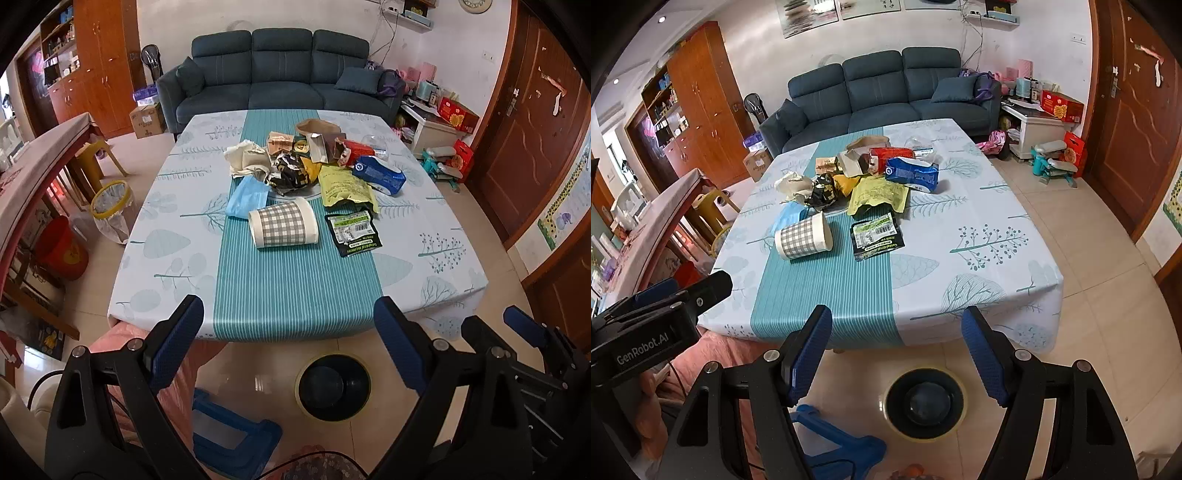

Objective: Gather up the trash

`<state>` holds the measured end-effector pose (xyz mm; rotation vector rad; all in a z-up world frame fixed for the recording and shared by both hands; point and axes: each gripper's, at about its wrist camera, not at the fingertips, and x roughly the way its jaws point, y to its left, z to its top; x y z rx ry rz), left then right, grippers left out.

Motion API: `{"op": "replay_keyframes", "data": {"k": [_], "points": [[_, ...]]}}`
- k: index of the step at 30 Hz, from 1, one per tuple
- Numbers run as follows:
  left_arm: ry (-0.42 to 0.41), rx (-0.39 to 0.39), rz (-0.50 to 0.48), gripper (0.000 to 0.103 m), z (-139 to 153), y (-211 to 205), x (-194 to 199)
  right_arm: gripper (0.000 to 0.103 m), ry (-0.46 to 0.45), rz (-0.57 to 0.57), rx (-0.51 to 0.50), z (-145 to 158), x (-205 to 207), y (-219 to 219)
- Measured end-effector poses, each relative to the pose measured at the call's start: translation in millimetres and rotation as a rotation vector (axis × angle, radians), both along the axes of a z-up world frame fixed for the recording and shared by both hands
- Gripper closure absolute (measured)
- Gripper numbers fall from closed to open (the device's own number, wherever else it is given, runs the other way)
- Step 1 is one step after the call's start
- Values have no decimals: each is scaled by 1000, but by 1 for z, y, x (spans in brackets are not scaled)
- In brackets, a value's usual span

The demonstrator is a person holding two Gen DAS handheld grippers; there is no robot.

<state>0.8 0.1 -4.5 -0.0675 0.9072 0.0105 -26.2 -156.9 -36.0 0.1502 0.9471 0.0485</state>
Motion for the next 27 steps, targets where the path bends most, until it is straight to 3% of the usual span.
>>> {"op": "replay_keyframes", "data": {"k": [11,27], "points": [[53,6,-10,11,-12,-1,5,29,9,2,-6,-2,7,-9],[67,4,-12,11,-15,0,9,29,24,-2,-12,-12,15,-9]]}}
